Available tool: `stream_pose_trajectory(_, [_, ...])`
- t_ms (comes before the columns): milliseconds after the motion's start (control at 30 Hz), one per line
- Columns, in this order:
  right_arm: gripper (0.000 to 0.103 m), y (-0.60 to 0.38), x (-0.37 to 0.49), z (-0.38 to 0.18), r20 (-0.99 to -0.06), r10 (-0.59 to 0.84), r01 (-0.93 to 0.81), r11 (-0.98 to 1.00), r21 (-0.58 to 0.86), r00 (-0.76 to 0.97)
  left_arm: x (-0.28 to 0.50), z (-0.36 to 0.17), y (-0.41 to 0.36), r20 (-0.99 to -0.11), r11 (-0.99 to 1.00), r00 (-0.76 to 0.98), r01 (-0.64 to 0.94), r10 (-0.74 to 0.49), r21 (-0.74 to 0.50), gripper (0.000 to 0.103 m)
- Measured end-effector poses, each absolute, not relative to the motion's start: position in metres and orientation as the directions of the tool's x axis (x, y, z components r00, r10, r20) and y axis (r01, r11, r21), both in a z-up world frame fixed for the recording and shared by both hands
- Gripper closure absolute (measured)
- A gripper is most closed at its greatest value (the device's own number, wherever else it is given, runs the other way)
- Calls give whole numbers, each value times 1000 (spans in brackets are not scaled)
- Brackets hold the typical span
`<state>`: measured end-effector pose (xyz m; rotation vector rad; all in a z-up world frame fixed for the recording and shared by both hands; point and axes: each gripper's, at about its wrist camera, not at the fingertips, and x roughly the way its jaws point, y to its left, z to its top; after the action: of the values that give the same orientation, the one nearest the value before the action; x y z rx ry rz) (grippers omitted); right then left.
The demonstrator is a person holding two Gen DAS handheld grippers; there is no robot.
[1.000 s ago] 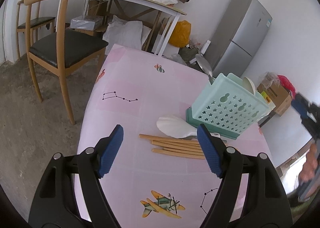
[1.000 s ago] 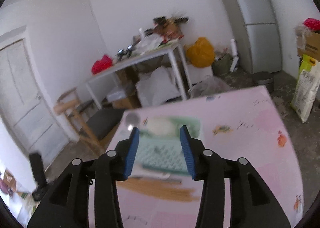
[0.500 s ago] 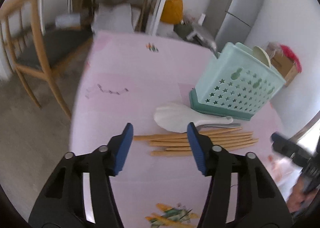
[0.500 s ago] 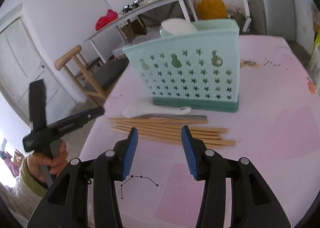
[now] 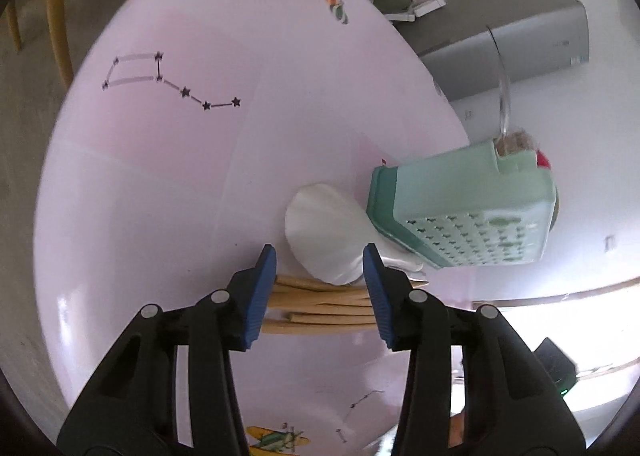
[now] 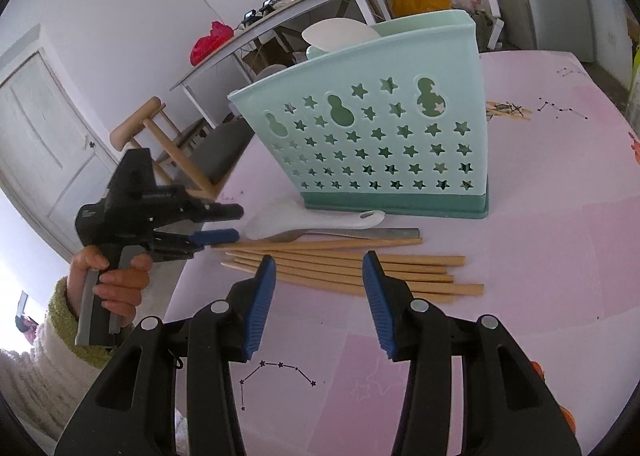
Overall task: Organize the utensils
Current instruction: 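Reach the left tool to the white rice paddle and grasp it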
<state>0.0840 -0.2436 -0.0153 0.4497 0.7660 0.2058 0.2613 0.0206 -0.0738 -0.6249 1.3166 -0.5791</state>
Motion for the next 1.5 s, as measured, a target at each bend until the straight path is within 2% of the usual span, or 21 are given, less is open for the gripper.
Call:
stream_pose_trajectory(267, [59,-246,83,-15,-620,340,-10,882,472,707,263,-89,29,-606,603,155,-72,-780,-794,63])
stream_pose_trajectory(433, [59,-248,82,-15,-620,335,-1,880,474,709,264,-93,29,-560,551,162,-100,-813,-829,71])
stream_pose_trajectory(633, [59,-249,84,-14,-622,331,4,881,473,710,262,-92,36,-473,464,194,-95,-859,-881,80])
stream_pose_trajectory(733, [59,-249,84,-14,-622,330,4,882,472,710,262,-92,35,-409,398,199,-92,-891,-913,80])
stream_pose_trajectory(933, [59,-250,84,-14,-623,328,6,882,471,710,259,-84,33,-361,360,238,-51,-902,-932,80])
stream_pose_trajectory(1167, [59,-251,85,-14,-625,328,7,882,471,709,265,-64,23,-367,396,294,46,-883,-917,80])
stream_pose_trajectory(1500, [59,-251,84,-17,-627,323,11,884,468,709,270,-36,11,-491,601,410,201,-769,-773,76])
